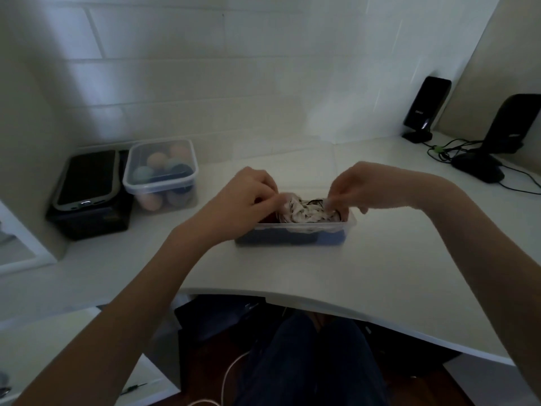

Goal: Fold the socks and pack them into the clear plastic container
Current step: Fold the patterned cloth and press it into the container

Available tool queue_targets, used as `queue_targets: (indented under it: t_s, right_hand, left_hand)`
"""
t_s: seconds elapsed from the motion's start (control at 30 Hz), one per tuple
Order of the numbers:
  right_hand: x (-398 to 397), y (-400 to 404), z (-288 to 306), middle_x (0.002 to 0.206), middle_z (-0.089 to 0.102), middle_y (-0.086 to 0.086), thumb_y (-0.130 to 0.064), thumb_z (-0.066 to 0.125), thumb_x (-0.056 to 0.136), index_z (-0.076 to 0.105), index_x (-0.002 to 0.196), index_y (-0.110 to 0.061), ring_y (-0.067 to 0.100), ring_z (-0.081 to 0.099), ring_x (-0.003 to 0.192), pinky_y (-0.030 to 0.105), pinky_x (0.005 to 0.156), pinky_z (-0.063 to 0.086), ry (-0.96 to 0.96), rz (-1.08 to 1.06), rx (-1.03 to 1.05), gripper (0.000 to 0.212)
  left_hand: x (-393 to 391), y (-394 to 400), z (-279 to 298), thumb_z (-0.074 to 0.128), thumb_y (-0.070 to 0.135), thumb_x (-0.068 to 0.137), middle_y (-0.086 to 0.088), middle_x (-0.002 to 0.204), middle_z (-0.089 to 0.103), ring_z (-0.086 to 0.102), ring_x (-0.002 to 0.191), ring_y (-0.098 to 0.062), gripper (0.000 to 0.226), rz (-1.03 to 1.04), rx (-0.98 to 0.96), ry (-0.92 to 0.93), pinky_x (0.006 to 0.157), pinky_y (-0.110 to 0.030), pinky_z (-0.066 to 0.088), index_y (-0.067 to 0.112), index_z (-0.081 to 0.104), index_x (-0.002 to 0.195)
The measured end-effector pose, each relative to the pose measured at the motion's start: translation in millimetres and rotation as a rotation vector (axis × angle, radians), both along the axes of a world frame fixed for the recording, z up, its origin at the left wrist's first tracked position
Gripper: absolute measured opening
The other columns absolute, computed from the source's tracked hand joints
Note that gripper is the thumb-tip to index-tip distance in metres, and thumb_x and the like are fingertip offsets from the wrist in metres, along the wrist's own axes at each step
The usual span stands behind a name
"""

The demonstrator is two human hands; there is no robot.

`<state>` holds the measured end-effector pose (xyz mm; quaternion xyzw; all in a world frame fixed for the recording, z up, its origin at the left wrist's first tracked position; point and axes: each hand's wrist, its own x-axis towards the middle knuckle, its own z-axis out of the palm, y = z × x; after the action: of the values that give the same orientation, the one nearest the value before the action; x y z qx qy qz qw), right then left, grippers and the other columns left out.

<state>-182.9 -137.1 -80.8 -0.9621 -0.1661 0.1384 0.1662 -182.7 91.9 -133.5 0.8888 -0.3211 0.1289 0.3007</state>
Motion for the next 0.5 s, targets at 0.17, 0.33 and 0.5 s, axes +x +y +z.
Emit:
queue_targets:
  t_s: [0.17, 0.33, 0.5]
  right_hand:
    - [18.9, -1.5, -28.5, 0.088, 0.064, 0.001, -0.041, 0.043, 0.095, 0.065, 0.096, -0.013, 0.011, 0.057, 0.069, 0.024, 0.067, 0.046, -0.334, -0.380, 0.521, 0.036]
    - [31.5, 19.5, -72.4, 0.131, 0.054, 0.007, -0.060, 0.030, 0.092, 0.046, 0.131, -0.014, 0.026, 0.055, 0.115, 0.051, 0.107, 0.037, 0.033, -0.701, 0.998, 0.062]
    - [29.1, 22.2, -78.7, 0.093, 0.063, 0.001, -0.052, 0.031, 0.096, 0.056, 0.122, -0.013, 0.016, 0.057, 0.082, 0.033, 0.077, 0.049, 0.119, -0.742, 1.492, 0.053]
  left_hand:
    - [4.0, 2.5, -21.5, 0.039, 0.030, 0.096, 0.003, 0.115, 0.054, 0.047, 0.109, -0.009, 0.032, 0.451, -0.627, -0.050, 0.097, -0.025, 0.033, 0.015, 0.058, 0.116]
    - [17.2, -3.6, -38.8, 0.034, 0.058, 0.090, -0.006, 0.126, 0.059, 0.057, 0.112, -0.018, 0.057, 0.422, -1.210, 0.691, 0.104, -0.036, 0.040, 0.014, 0.048, 0.123]
    - [17.3, -9.3, -41.2, 0.024, 0.051, 0.096, -0.010, 0.112, 0.068, 0.064, 0.103, -0.024, 0.051, 0.397, -1.257, 0.644, 0.098, -0.041, 0.048, 0.018, 0.052, 0.124]
